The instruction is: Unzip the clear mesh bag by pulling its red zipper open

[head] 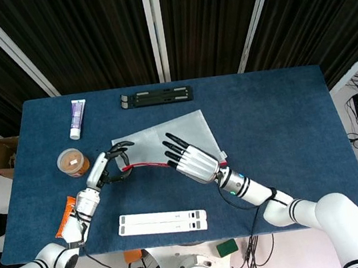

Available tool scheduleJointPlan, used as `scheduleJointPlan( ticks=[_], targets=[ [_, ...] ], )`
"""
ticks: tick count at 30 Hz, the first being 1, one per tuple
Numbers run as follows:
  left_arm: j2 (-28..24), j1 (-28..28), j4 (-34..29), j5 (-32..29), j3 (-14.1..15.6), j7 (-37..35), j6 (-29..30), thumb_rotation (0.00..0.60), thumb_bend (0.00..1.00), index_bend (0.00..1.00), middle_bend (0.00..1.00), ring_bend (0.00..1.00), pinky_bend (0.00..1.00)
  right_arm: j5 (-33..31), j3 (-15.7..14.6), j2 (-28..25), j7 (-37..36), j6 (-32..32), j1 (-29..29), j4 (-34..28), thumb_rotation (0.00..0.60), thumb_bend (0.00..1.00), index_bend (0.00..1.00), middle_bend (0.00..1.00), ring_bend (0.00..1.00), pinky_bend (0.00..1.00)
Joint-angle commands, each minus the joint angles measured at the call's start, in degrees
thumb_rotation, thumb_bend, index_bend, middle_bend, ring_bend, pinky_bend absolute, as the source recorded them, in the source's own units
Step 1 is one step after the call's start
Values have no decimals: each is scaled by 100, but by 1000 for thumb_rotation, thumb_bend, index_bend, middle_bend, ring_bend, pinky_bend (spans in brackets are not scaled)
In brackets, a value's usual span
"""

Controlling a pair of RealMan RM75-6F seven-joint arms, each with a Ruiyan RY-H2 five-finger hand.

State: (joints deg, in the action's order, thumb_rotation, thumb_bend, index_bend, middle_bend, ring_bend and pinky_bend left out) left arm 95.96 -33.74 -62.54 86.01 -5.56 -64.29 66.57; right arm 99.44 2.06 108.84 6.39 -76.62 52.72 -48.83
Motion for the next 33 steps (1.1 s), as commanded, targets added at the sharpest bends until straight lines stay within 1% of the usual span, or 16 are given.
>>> scheduleJointPlan(
  ticks=[1,4,11,18,22,30,31,33],
  targets=[
    [-28,18,17,-19,-10,-12,5,600,560,678,228,125,190,0,-57,-171,99,-97,-157,-183,600,673,888,408,161,113],
    [-70,43,32,-39,-15,21,8,600,560,680,228,125,189,12,-126,-378,198,-191,-327,-378,600,672,889,409,161,113],
    [-132,116,109,-101,10,365,-22,600,560,680,228,125,189,-14,-350,-943,399,-386,-843,-833,600,672,890,412,161,113],
    [-178,167,131,-122,43,560,-67,600,560,682,228,125,190,-97,-524,-1377,420,-520,-1334,-997,600,673,890,411,161,113],
    [-193,169,130,-128,40,602,-99,600,560,683,228,125,190,-153,-550,-1455,367,-492,-1504,-930,600,673,890,411,161,113],
    [-217,150,110,-124,25,744,-152,600,560,684,228,125,189,-92,-488,-1305,175,-412,-1556,-758,600,673,888,408,161,112],
    [-230,153,104,-121,29,787,-149,600,558,676,228,125,190,-91,-489,-1296,162,-388,-1563,-744,600,671,880,403,160,110],
    [-278,162,94,-113,51,1082,-147,600,525,623,223,125,189,-113,-495,-1305,153,-299,-1584,-772,600,636,807,363,142,97]
  ],
)
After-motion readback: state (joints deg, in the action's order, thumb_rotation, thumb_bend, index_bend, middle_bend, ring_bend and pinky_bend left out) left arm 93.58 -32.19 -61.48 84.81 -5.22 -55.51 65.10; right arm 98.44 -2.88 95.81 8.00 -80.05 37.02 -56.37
